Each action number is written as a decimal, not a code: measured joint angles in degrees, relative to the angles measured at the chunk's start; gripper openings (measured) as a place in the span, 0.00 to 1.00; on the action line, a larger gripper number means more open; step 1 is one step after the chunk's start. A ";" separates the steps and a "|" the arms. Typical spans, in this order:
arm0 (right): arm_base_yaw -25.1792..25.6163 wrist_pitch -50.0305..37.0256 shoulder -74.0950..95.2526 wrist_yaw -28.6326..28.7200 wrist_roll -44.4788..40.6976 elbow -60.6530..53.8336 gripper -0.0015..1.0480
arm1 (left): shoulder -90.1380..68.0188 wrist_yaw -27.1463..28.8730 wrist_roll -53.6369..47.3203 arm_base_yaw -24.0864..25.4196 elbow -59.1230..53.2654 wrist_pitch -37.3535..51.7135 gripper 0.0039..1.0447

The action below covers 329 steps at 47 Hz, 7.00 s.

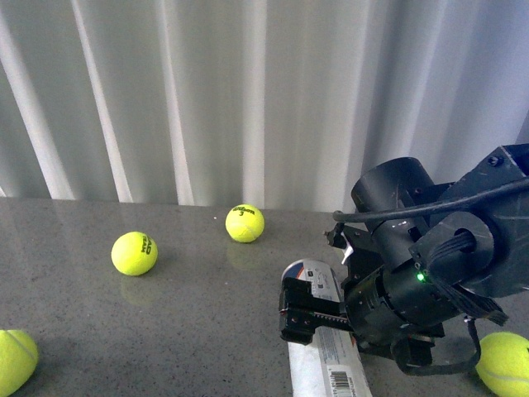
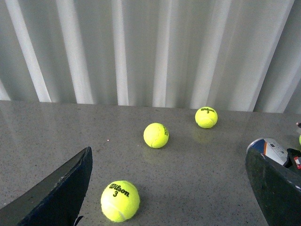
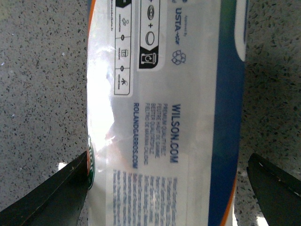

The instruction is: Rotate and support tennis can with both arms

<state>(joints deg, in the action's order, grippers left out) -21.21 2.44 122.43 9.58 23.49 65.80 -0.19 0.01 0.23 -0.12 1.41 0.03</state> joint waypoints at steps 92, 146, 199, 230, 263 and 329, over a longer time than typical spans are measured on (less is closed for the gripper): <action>-4.26 -20.31 1.36 1.68 -95.82 -6.82 0.06 | 0.00 0.00 0.00 0.00 0.00 0.00 0.94; 0.22 -22.23 -21.07 11.63 -65.83 -18.73 0.93 | 0.00 0.00 0.00 0.00 -0.02 0.00 0.94; 20.59 -44.26 -68.32 -9.92 -23.23 -53.81 0.41 | 0.00 0.00 0.00 0.00 -0.02 0.00 0.94; 21.11 -34.01 -90.23 -9.68 -23.47 -65.55 0.03 | 0.00 0.00 0.00 0.00 0.00 0.00 0.94; 21.11 -16.15 -108.91 -9.64 -23.45 -65.55 0.03 | 0.02 0.00 0.00 0.00 0.00 0.00 0.94; 21.14 -2.47 -122.18 -9.51 -23.47 -65.53 0.93 | 0.07 0.00 0.00 0.00 0.00 0.00 0.94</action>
<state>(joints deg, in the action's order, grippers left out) -0.08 -0.03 0.25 0.08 0.01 0.27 -0.12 0.01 0.23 -0.12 1.41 0.03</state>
